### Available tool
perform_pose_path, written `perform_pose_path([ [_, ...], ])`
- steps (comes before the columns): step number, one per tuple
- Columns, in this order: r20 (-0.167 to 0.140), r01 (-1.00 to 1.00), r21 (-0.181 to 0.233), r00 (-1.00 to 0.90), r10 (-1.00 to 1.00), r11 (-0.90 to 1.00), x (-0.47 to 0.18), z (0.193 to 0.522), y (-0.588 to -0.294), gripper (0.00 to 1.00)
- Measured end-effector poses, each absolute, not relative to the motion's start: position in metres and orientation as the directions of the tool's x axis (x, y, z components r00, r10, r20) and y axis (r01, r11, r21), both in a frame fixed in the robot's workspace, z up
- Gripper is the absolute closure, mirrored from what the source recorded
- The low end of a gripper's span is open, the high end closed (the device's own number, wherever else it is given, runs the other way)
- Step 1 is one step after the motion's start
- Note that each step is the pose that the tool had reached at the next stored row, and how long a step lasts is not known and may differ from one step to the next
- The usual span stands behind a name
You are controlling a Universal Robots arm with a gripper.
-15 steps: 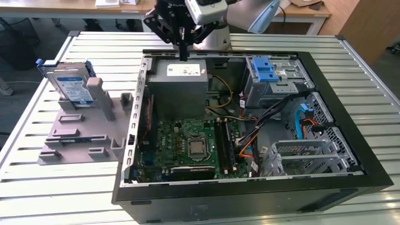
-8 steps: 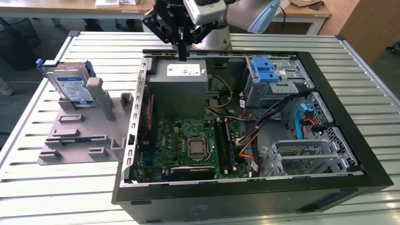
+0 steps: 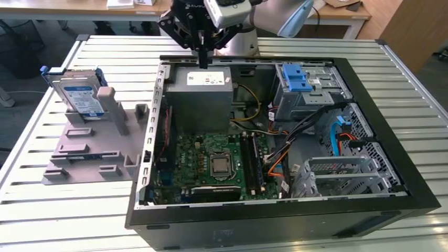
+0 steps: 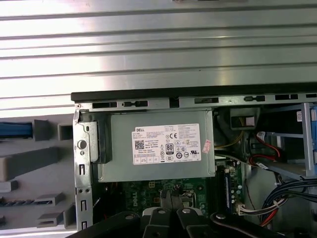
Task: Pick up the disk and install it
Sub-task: 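Reach for the disk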
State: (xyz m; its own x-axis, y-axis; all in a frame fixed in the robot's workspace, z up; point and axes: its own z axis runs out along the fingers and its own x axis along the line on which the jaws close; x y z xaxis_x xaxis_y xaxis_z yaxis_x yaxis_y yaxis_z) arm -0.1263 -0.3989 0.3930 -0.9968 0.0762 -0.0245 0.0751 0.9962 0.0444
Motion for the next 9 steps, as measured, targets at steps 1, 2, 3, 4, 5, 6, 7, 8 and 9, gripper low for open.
perform_pose_path([
  [1, -0.024, 0.075, 0.044, -0.997, 0.076, 0.996, -0.1264, 0.3930, -0.3989, 0.89],
  [2, -0.024, 0.075, 0.044, -0.997, 0.076, 0.996, -0.1266, 0.3930, -0.3989, 0.89],
  [3, -0.024, 0.075, 0.044, -0.997, 0.076, 0.996, -0.1269, 0.3930, -0.3989, 0.89],
  [4, -0.024, 0.075, 0.044, -0.997, 0.076, 0.996, -0.1272, 0.3930, -0.3989, 0.89],
  [5, -0.024, 0.075, 0.044, -0.997, 0.076, 0.996, -0.1277, 0.3930, -0.3990, 0.89],
  [6, -0.024, 0.075, 0.044, -0.997, 0.076, 0.996, -0.1284, 0.3929, -0.3990, 0.89],
  [7, -0.024, 0.075, 0.044, -0.997, 0.076, 0.996, -0.1292, 0.3929, -0.3989, 0.89],
  [8, -0.024, 0.075, 0.044, -0.997, 0.076, 0.996, -0.1300, 0.3929, -0.3989, 0.89],
  [9, -0.024, 0.075, 0.044, -0.997, 0.076, 0.996, -0.1307, 0.3929, -0.3988, 0.89],
])
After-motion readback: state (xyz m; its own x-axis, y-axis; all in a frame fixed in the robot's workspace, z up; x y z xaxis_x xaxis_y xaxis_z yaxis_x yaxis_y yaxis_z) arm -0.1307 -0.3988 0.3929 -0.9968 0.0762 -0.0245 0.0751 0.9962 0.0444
